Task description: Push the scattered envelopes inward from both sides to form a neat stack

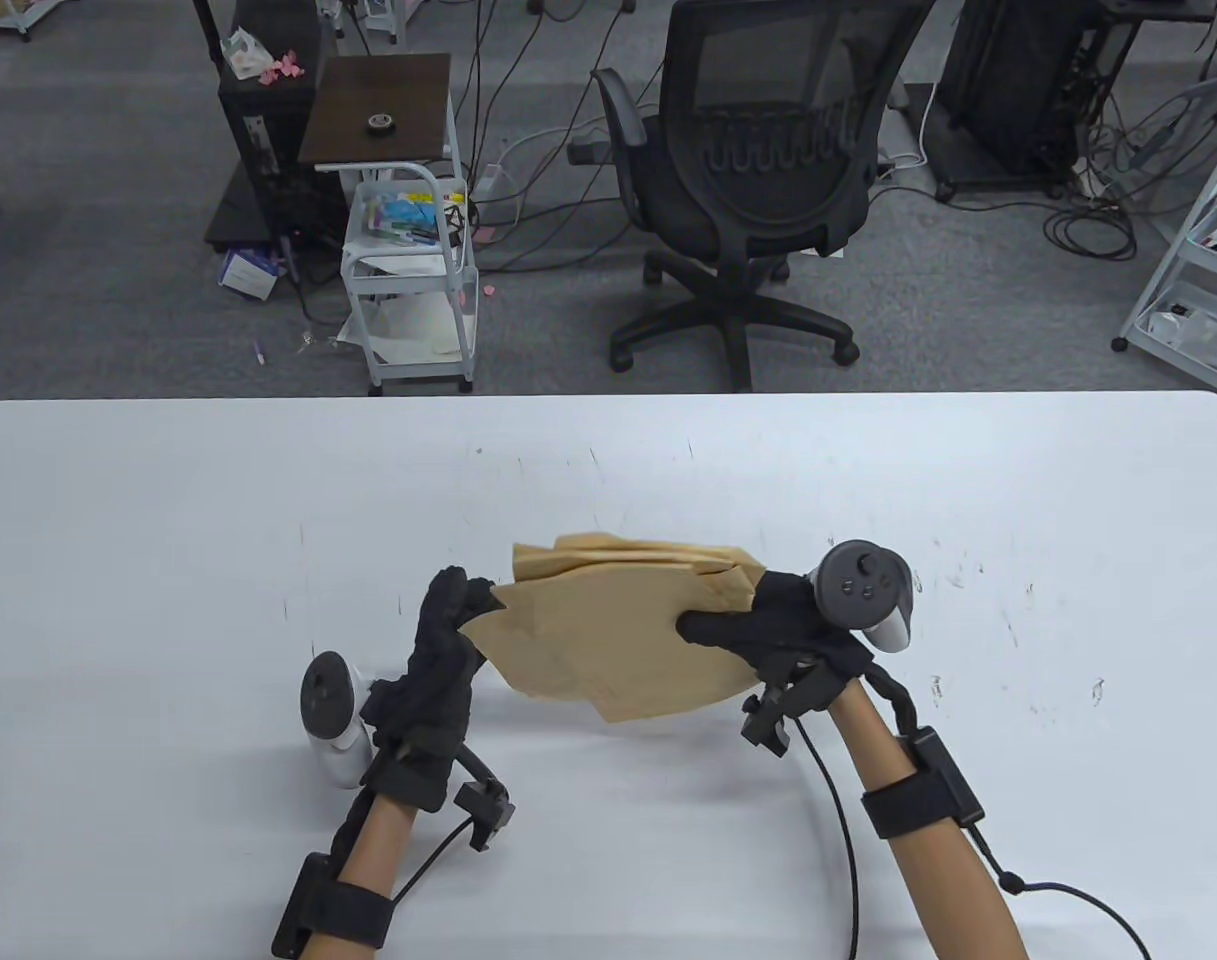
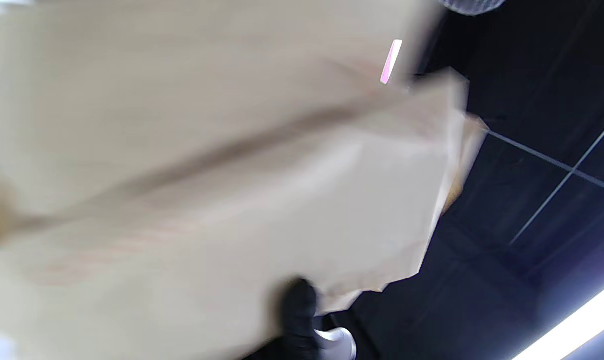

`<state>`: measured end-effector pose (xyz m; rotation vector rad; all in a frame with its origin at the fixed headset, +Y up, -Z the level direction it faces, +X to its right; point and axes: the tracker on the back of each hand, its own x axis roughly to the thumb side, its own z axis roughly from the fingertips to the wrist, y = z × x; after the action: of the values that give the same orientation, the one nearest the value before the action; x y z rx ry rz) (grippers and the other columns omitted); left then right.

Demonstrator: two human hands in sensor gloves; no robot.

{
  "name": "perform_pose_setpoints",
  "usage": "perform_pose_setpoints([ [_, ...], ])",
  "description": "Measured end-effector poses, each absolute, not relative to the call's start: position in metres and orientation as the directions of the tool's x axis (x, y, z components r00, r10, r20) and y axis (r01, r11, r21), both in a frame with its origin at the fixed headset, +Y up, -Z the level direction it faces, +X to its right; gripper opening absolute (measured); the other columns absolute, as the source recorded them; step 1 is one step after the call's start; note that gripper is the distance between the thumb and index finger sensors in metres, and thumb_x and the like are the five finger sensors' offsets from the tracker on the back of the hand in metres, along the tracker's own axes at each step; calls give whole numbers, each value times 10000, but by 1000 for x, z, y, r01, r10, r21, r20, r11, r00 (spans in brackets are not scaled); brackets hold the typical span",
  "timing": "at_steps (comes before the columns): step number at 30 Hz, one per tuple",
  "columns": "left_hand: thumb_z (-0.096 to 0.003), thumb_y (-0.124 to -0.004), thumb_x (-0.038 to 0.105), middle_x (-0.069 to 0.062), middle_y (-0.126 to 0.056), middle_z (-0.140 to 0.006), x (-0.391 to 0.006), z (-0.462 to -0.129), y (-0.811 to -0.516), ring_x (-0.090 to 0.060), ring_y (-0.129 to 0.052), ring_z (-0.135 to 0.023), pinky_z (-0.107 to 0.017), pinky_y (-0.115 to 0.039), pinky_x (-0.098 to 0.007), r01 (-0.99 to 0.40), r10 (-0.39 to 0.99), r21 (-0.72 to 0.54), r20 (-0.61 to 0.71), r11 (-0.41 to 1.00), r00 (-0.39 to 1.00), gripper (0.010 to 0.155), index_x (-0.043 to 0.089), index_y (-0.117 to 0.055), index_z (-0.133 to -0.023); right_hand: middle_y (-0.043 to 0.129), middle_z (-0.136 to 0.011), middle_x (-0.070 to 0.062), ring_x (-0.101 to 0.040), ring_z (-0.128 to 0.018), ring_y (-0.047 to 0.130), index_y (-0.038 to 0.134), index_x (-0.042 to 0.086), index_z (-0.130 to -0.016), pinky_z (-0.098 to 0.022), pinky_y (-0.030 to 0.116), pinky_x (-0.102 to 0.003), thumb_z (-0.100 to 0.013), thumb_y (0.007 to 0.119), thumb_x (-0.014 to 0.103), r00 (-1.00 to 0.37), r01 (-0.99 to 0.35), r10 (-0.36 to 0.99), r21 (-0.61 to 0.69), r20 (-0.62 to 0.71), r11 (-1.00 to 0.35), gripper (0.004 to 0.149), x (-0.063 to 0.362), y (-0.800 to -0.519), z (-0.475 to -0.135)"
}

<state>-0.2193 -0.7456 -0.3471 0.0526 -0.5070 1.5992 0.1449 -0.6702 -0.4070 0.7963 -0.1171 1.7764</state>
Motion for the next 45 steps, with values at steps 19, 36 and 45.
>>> perform_pose_setpoints([
  [19,-535,-683,322,-35,-857,-896,-215,-344,-732,-343,-888,-803,-689,-675,-610,-955,894,-152,414,255,173,455,307,-668,-990,1020,-686,-45,-430,-776,869,872,190,-817,-645,465,-773,-432,826,449,-648,-343,305,90,698,-935,466,123,-644,-385],
  [36,-500,-752,376,-52,-856,-849,-215,-334,-711,-324,-928,-714,-572,-783,-521,-726,634,132,400,675,662,602,208,-578,-1051,1018,-748,-68,-355,-684,967,812,148,-901,-634,612,-700,-447,839,343,-566,-396,435,232,700,-888,495,132,-640,-388],
  [45,-474,-700,293,6,-855,-786,-195,-313,-683,-251,-919,-683,-634,-752,-526,-207,-21,427,471,880,882,644,209,-489,-1077,986,-804,-116,-402,-734,929,774,101,-936,-633,581,-732,-442,853,303,-565,-315,455,329,688,-890,539,112,-657,-390],
])
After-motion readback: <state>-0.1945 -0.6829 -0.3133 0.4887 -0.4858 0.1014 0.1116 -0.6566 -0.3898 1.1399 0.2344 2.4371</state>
